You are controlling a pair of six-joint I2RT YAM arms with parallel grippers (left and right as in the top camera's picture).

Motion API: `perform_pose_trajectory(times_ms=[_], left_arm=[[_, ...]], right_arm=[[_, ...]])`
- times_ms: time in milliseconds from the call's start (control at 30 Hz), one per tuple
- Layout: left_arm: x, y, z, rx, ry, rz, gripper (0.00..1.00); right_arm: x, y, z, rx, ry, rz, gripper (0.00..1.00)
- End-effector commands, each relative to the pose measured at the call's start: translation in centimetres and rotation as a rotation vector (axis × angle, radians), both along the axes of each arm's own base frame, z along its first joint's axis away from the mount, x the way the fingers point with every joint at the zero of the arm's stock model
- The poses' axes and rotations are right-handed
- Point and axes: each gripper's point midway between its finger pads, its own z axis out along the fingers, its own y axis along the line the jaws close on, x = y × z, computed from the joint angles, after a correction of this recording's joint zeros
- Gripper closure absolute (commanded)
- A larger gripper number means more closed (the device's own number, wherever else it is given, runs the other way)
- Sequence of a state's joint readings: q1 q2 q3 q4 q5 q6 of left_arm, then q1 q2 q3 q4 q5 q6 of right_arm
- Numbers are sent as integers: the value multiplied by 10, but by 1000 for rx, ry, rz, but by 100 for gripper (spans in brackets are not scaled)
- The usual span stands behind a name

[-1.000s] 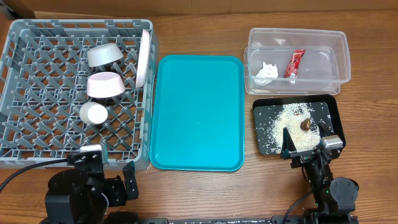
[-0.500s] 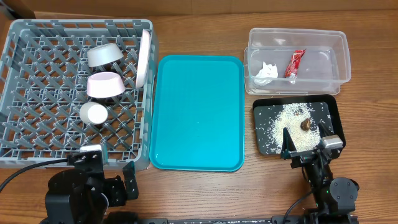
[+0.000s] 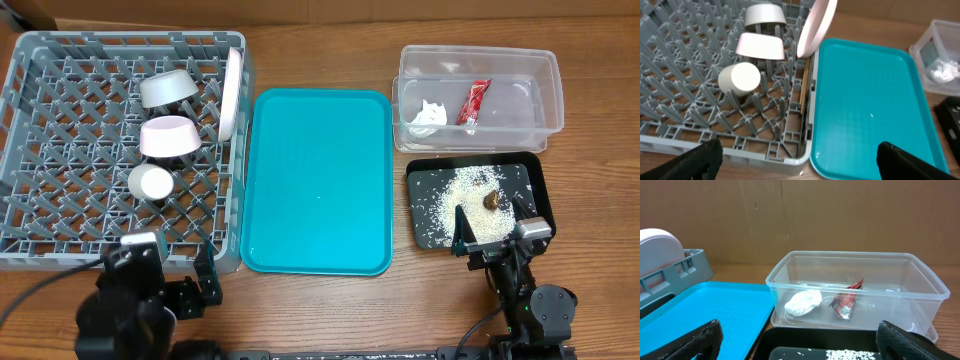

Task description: Sort waste into correct bins and load items into the dishwasher

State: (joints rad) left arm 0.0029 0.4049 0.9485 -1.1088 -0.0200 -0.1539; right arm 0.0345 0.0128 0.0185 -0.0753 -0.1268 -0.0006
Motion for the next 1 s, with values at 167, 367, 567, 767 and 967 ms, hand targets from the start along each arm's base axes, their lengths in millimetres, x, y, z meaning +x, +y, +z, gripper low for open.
perform_pose_trajectory(times_ms=[167, 367, 567, 767, 967], left_arm=[[39, 5, -40, 20, -305, 17, 0], [66, 2, -40, 17, -526, -2, 0], [75, 1, -36, 21, -705, -5, 0], [78, 1, -41, 71, -763, -21, 0], [83, -9, -75, 102, -621, -92, 0]], right_arm=[[0, 1, -2, -4, -5, 5, 0], [0, 1, -2, -4, -5, 5, 0], [0, 1, -2, -4, -5, 5, 0], [0, 1, -2, -4, -5, 5, 0], [0, 1, -2, -4, -5, 5, 0]])
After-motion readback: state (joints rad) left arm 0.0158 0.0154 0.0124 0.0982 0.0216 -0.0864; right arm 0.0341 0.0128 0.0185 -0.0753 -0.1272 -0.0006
